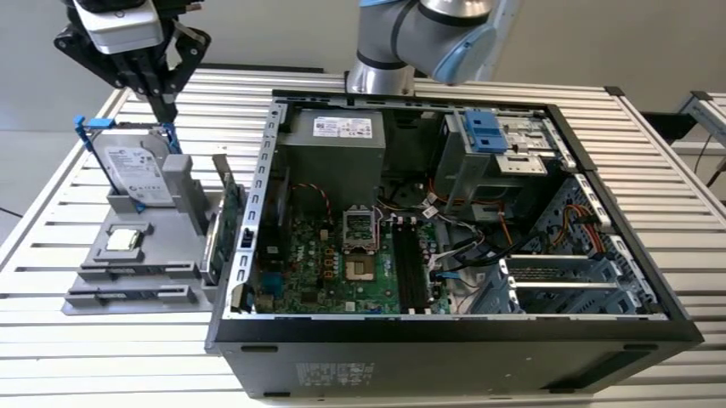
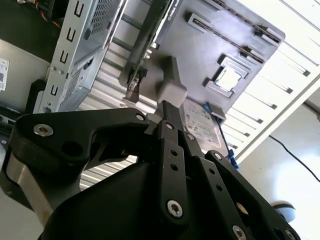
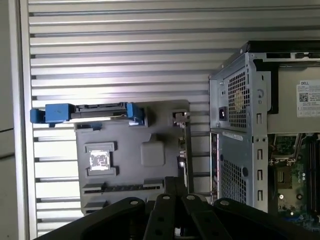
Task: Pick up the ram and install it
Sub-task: 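Reach for the ram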
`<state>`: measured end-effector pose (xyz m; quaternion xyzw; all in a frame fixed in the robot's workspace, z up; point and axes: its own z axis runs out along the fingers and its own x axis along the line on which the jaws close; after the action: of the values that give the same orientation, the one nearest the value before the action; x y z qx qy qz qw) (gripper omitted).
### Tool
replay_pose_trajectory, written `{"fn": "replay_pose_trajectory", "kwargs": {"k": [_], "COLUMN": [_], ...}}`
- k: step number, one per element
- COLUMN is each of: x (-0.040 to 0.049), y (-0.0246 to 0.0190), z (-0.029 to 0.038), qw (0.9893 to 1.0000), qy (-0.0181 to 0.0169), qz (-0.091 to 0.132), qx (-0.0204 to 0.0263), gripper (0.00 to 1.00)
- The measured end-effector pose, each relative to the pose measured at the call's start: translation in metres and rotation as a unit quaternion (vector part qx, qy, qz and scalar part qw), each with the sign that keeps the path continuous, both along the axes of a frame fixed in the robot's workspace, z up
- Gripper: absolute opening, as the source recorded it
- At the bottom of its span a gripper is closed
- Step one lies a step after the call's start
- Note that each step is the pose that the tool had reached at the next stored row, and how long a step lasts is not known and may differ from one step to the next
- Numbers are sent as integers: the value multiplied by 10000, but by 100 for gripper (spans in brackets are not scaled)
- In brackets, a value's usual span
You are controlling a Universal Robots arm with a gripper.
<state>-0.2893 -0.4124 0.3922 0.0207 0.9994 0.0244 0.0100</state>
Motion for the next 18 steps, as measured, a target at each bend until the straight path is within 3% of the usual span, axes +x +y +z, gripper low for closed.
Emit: {"fn": "replay_pose_trajectory", "kwargs": {"k": [18], "x": [-284], "y": [-1], "z": [-7], "qw": [9992], "qy": [0], "qz": [390], "qx": [0], "gripper": [0]}}
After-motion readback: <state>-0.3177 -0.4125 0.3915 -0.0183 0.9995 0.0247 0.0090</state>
